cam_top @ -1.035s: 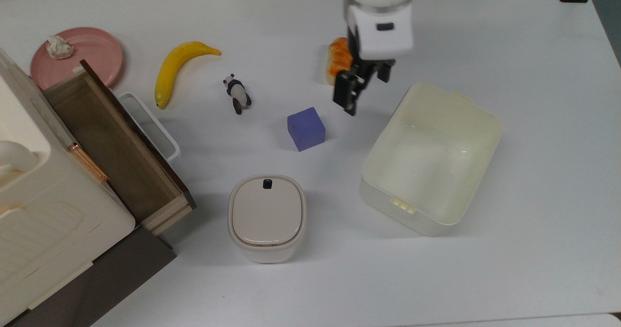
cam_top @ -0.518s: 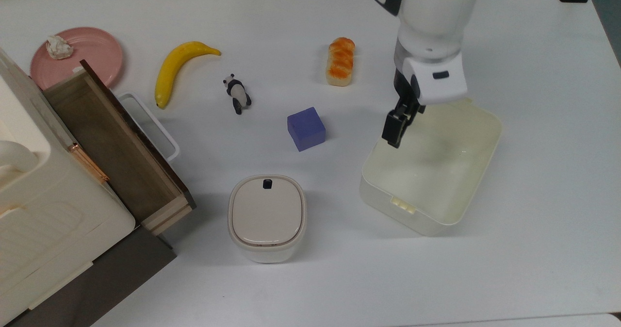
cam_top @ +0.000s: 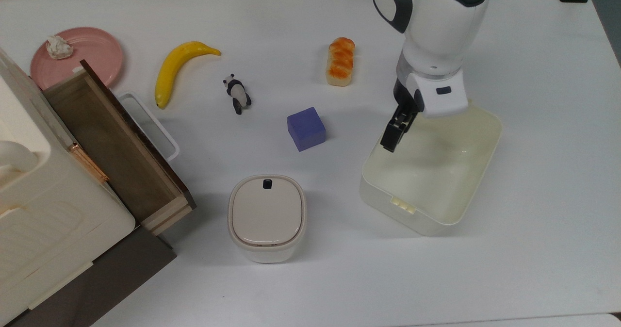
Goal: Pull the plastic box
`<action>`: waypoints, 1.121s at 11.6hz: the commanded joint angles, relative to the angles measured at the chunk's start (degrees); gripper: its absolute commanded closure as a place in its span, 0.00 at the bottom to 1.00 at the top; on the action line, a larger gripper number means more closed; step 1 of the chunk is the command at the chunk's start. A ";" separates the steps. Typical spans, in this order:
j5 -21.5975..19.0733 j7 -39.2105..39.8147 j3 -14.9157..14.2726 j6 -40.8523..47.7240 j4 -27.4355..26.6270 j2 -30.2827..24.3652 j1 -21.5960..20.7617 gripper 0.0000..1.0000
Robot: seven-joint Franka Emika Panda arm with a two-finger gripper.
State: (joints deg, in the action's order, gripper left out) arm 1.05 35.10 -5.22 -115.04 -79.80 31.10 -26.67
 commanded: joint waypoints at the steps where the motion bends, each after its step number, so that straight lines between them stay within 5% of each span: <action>1: 0.09 4.35 -3.74 6.22 -0.01 -1.30 -1.10 0.00; 6: -1.57 10.42 -6.21 16.15 -0.80 -4.55 -1.02 0.00; 10: -3.95 1.23 -6.21 11.01 -0.19 -5.34 -0.93 0.00; 13: -4.39 -4.21 -5.94 11.24 -1.32 -11.91 0.73 0.00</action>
State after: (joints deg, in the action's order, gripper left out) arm -2.03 36.34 -10.56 -104.16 -78.99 25.58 -26.57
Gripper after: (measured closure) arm 0.000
